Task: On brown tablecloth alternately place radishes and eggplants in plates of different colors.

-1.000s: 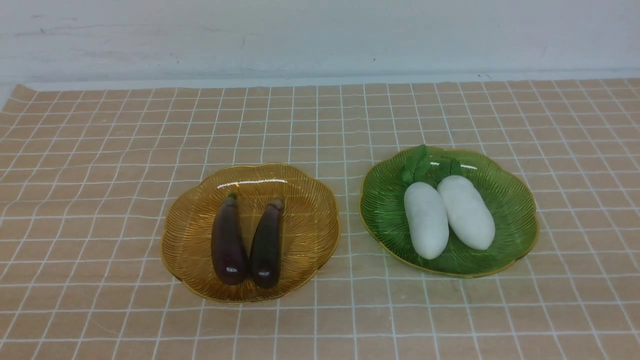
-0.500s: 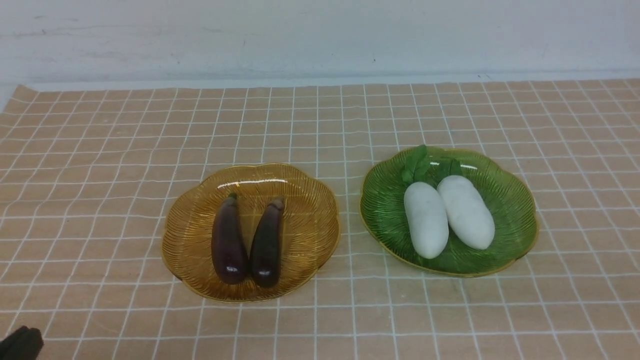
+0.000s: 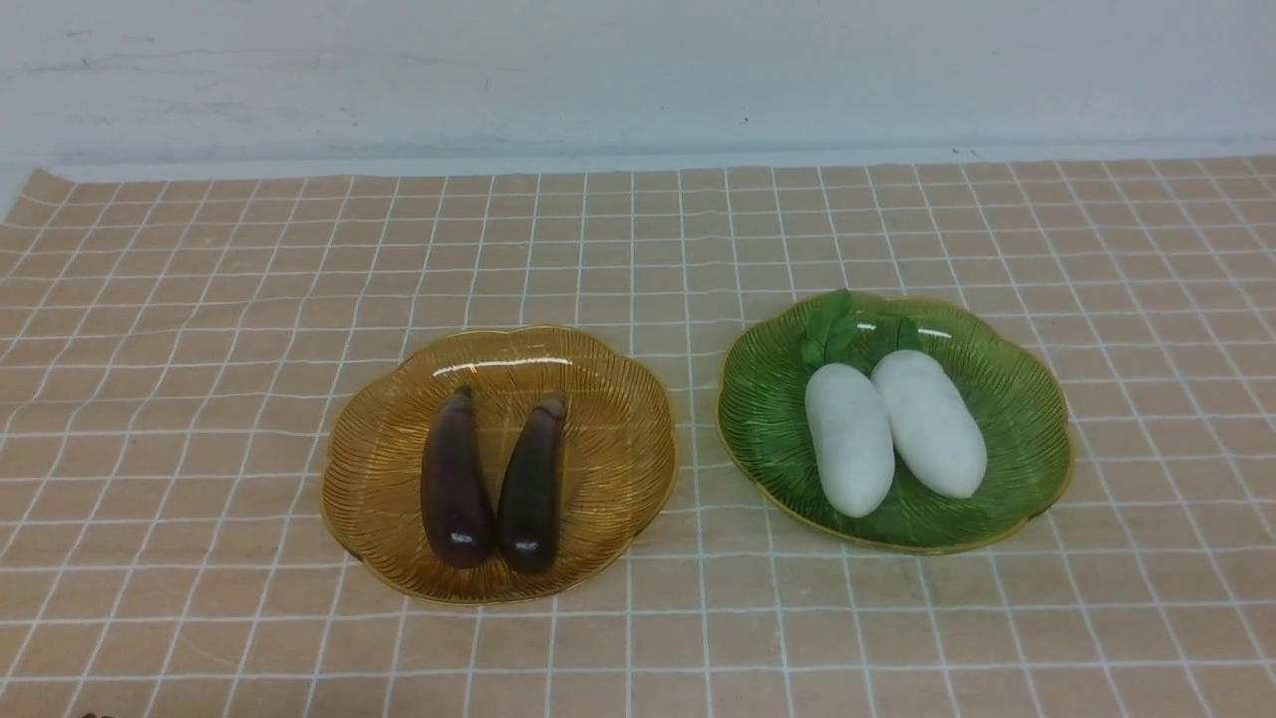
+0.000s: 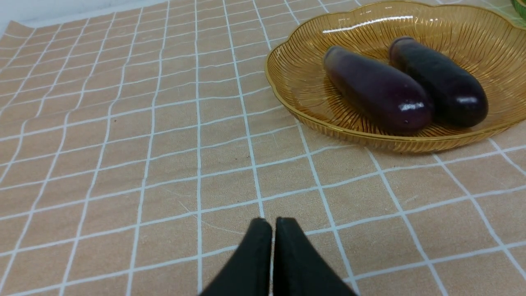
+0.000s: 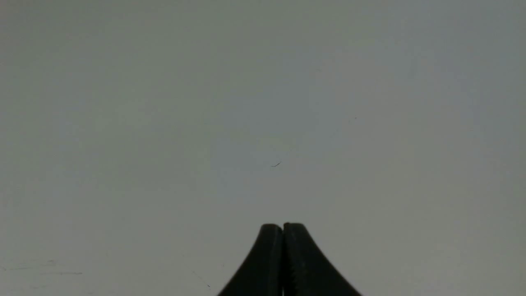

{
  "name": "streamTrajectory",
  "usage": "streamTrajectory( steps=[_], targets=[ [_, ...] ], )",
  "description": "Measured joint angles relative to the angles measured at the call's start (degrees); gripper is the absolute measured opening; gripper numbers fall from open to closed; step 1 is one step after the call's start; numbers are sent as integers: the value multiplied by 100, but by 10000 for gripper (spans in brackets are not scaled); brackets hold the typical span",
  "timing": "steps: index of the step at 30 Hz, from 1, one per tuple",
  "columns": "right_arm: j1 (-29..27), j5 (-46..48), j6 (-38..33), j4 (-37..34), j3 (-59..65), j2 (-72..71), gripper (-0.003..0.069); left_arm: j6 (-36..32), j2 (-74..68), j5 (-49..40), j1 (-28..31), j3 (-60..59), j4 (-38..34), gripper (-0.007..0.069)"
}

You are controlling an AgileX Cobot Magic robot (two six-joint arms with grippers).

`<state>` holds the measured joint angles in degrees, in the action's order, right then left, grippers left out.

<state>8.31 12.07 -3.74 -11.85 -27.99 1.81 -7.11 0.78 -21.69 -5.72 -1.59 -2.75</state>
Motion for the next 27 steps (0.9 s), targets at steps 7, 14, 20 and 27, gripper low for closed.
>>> streamTrajectory(
  steps=[7, 14, 20, 27],
  targets=[
    [0, 0, 0, 0, 0, 0, -16, 0, 0, 0, 0, 0, 0, -4],
    [0, 0, 0, 0, 0, 0, -16, 0, 0, -5, 0, 0, 0, -4],
    [0, 51, -14, 182, 14, -8, -16, 0, 0, -5, 0, 0, 0, -4],
    [-378, 145, -204, 906, 598, -105, -16, 0, 0, -5, 0, 0, 0, -4]
  ],
)
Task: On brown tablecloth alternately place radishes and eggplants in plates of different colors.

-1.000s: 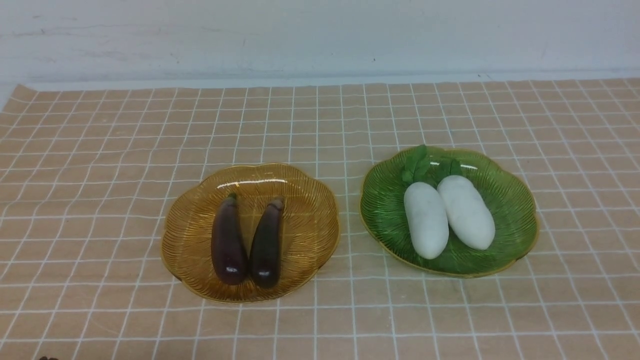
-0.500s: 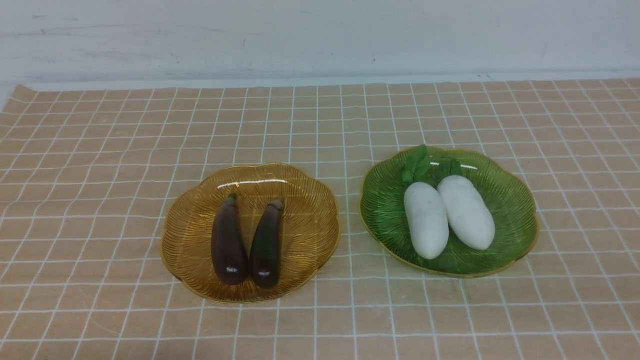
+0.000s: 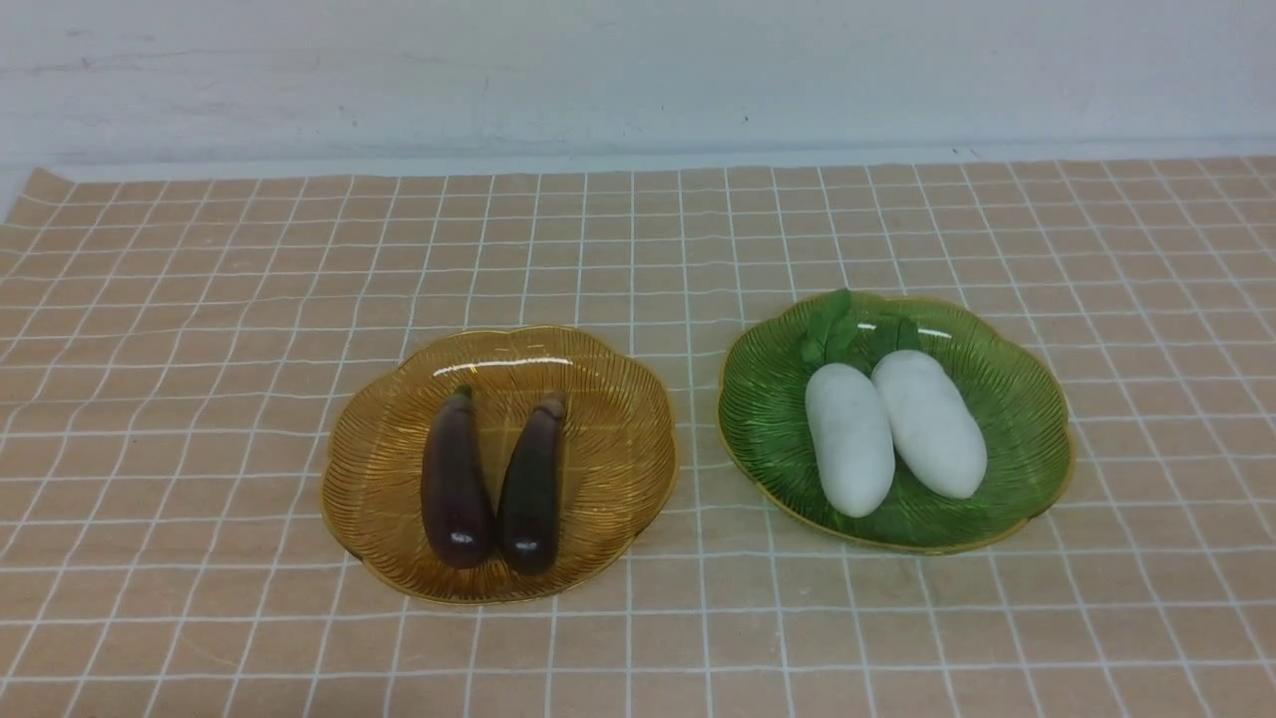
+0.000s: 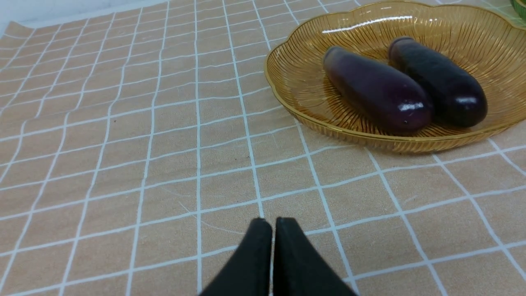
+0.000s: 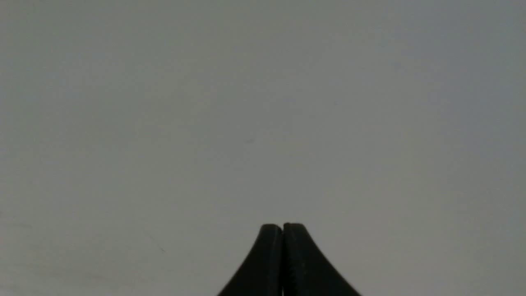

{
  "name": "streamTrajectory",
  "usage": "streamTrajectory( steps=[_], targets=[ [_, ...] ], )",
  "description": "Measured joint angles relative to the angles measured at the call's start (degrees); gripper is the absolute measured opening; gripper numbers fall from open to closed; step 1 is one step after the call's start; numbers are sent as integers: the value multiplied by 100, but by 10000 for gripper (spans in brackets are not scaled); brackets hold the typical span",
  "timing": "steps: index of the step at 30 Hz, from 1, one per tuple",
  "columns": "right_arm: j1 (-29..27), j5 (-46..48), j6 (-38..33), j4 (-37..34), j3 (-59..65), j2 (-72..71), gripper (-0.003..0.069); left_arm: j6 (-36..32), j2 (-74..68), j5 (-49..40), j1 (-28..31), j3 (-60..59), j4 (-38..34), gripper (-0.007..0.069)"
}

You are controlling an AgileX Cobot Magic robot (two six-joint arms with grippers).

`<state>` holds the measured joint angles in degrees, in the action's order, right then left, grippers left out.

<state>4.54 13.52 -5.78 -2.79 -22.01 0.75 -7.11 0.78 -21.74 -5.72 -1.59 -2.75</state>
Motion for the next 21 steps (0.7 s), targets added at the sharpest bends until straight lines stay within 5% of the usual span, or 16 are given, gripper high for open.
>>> streamTrajectory(
  steps=[13, 21],
  targets=[
    [-442, 259, 175, 279, 2252, -45, -16, 0, 0, 0, 0, 0, 0, -4],
    [-442, 874, 547, 279, 2355, -129, -16, 0, 1, 0, 0, 0, 0, -4]
  ],
)
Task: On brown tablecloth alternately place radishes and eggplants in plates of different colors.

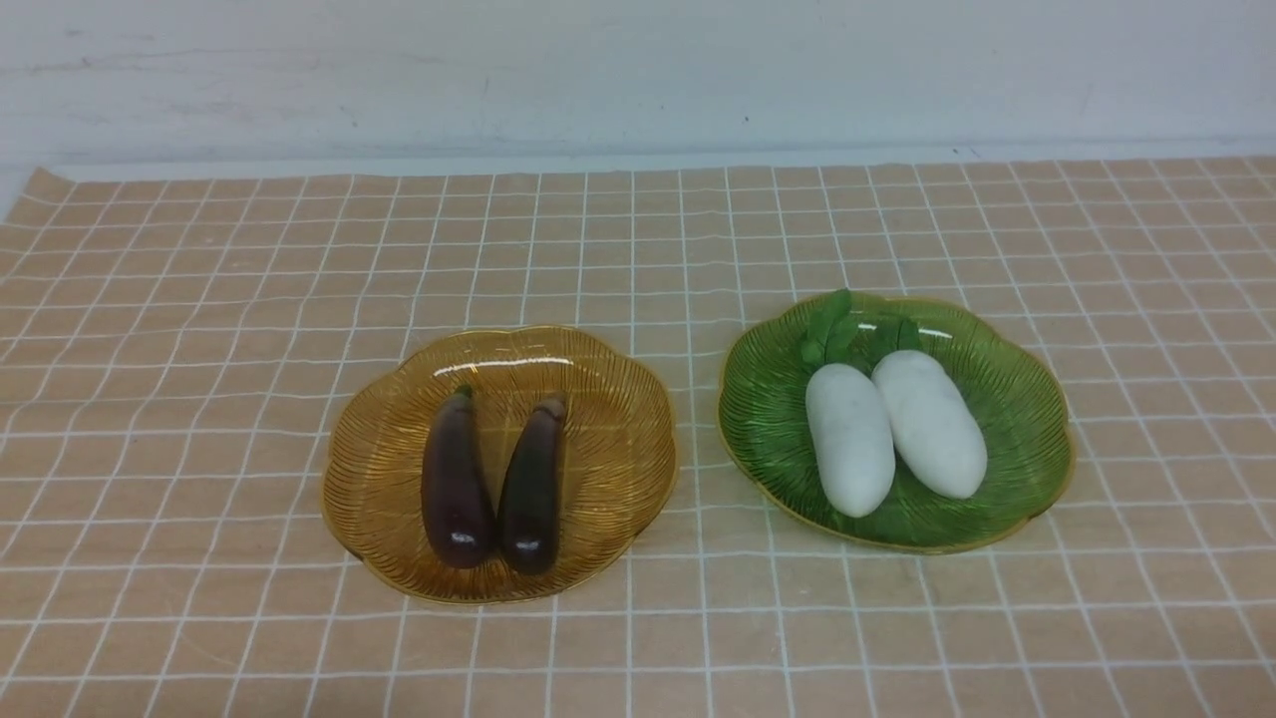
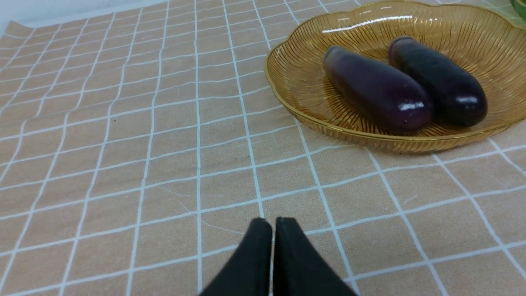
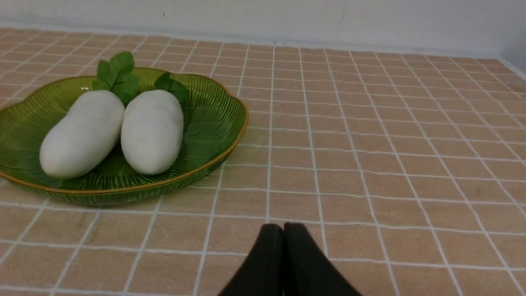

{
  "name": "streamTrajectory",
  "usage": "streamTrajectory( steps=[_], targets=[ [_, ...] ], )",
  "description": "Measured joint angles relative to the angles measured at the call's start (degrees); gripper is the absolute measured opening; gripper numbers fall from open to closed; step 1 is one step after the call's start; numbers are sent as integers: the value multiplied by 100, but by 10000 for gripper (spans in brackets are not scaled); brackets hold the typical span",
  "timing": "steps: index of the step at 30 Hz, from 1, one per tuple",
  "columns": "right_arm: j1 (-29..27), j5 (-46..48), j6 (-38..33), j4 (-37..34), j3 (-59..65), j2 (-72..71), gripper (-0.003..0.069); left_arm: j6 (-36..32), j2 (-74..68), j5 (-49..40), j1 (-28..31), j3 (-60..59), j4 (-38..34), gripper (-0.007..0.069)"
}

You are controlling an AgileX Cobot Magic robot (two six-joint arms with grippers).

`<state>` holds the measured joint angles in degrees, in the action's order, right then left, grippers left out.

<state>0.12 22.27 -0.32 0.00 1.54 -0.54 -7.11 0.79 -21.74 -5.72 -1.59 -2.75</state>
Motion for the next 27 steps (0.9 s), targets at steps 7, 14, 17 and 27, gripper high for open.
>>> streamTrajectory(
  steps=[7, 14, 17, 27],
  targets=[
    [0, 0, 62, 0, 0, 0, -16, 0, 0, 0, 0, 0, 0, -4],
    [0, 0, 62, 0, 0, 0, -16, 0, 0, 0, 0, 0, 0, -4],
    [0, 0, 62, 0, 0, 0, -16, 0, 0, 0, 0, 0, 0, -4],
    [0, 0, 67, 0, 0, 0, -16, 0, 0, 0, 0, 0, 0, -4]
  ],
)
